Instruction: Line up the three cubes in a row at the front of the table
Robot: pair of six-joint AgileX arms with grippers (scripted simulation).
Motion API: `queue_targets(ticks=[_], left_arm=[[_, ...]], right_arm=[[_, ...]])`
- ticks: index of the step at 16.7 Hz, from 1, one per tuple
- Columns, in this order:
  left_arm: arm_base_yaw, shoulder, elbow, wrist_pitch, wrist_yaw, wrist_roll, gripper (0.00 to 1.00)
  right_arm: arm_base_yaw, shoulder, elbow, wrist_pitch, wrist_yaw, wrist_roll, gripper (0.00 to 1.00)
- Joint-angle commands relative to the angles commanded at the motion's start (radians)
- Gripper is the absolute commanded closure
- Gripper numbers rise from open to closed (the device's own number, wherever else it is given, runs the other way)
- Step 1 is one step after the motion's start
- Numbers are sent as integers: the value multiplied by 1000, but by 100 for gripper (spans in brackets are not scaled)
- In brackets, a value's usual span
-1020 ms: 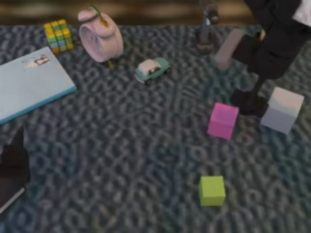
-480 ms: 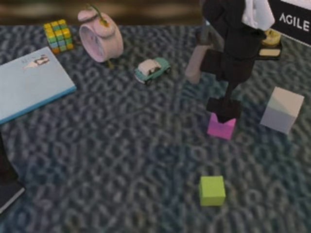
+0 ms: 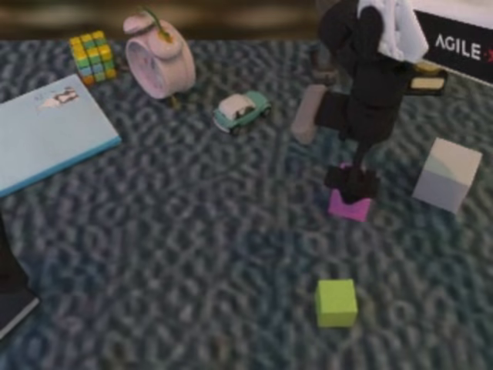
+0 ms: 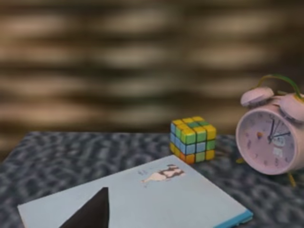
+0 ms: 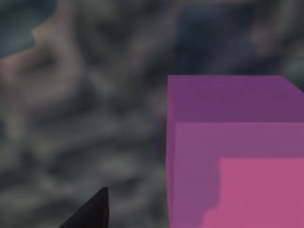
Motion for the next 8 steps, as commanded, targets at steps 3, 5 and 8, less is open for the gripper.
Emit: queue_targets(ticks=[3,5,8], left_arm=[[0,0,0,0,0,0,0],[0,0,0,0,0,0,0],[0,0,0,0,0,0,0]], right_arm=[[1,42,-78,132,0,2,0],[2,66,-121,195,1,3,0],[2,76,-136,216,1,3,0]])
